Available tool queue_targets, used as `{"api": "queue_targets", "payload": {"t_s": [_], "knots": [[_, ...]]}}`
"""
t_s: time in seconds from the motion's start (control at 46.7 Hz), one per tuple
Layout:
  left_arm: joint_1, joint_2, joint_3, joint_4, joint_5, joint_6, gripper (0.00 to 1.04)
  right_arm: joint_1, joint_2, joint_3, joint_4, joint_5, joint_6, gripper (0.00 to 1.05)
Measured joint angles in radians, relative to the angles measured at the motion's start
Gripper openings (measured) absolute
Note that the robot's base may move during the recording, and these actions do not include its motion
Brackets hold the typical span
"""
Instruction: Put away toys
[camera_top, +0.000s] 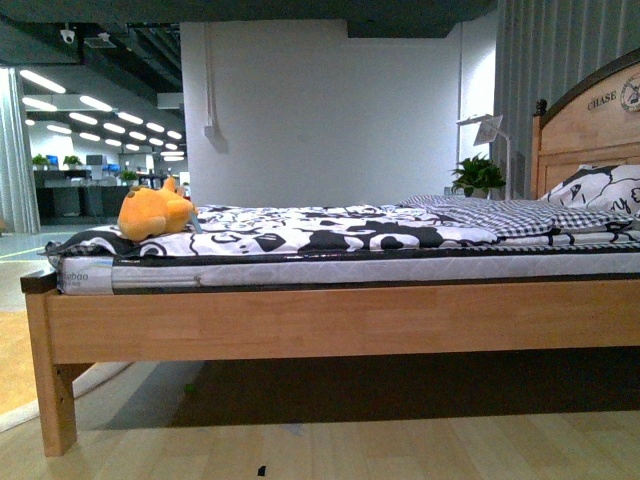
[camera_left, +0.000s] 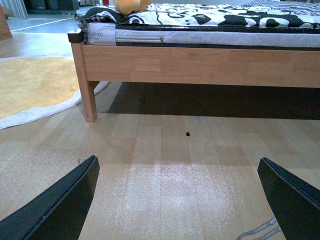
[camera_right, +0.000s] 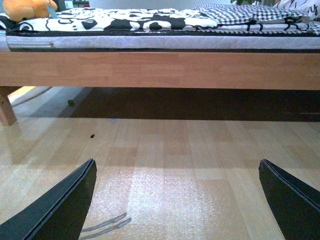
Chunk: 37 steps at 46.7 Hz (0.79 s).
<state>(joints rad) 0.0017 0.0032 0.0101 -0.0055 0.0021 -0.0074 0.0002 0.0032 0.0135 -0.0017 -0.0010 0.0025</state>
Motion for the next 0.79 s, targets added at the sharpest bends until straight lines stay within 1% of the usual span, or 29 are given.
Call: {"api": "queue_targets", "payload": {"t_s": [0.792], "knots": [[0.0, 0.0, 0.0, 0.0, 0.0, 0.0, 0.99, 0.0, 0.0, 0.0, 0.0, 0.0, 0.0, 0.98]]}}
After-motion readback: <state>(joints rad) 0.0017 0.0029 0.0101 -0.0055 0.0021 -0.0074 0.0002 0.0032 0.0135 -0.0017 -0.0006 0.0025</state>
